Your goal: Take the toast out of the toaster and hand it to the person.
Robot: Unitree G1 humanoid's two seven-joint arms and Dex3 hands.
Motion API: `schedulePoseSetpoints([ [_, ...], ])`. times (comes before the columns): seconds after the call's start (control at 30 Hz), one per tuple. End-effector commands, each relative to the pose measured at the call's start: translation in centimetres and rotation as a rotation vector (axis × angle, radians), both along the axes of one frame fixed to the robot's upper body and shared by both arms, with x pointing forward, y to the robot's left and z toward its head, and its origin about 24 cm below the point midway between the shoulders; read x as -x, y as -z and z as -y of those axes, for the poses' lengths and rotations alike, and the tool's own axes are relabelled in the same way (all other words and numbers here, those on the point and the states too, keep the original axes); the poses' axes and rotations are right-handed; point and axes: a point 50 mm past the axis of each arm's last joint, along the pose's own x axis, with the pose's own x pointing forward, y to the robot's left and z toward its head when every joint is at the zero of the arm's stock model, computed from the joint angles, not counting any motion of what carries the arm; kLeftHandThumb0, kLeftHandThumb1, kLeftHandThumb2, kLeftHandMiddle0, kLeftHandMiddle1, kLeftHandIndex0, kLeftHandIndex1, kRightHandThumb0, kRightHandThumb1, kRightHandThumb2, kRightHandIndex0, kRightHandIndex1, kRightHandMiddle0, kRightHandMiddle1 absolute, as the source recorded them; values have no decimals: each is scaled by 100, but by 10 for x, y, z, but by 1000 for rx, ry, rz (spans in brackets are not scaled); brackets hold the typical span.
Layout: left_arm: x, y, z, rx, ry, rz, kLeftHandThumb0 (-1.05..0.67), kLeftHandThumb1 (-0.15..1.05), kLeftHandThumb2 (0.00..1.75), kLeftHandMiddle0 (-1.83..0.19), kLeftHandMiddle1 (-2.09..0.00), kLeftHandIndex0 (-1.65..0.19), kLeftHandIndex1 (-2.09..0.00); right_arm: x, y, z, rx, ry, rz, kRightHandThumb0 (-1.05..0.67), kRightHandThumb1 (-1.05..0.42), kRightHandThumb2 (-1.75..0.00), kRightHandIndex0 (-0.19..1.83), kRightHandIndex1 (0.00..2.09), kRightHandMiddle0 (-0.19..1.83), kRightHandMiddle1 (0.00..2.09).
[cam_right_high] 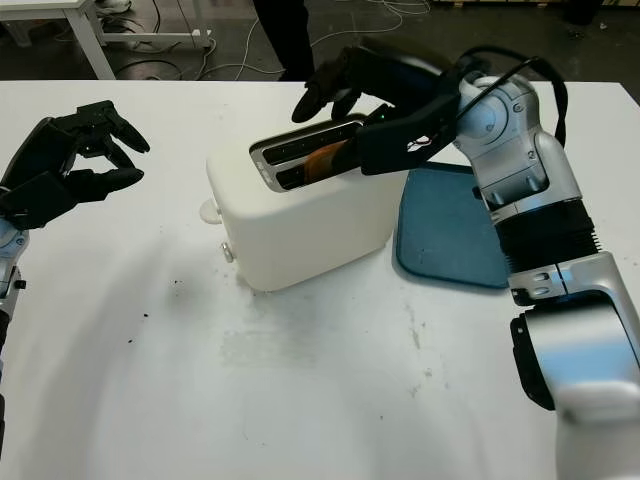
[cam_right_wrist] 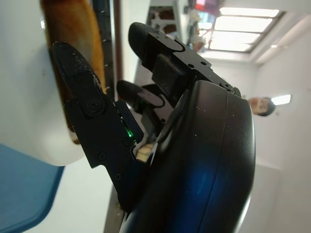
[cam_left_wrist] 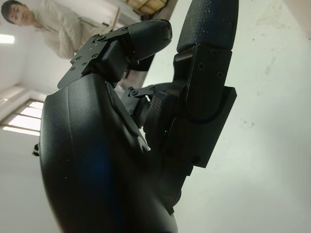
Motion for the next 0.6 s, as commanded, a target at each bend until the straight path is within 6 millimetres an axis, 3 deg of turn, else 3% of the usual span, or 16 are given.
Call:
schedulePoseSetpoints([
  [0.0,1,1,-1,12,-4,5,-105,92,23,-62,-135,-44,-135,0,6,-2,15,-13,-5,-49,-67,0,73,66,92,9],
  [0.57,2,2,-3,13,-12,4,-105,92,24,-62,-135,-45,-134,1,10,-3,77,-9,-34,-44,-67,0,86,82,108,12],
])
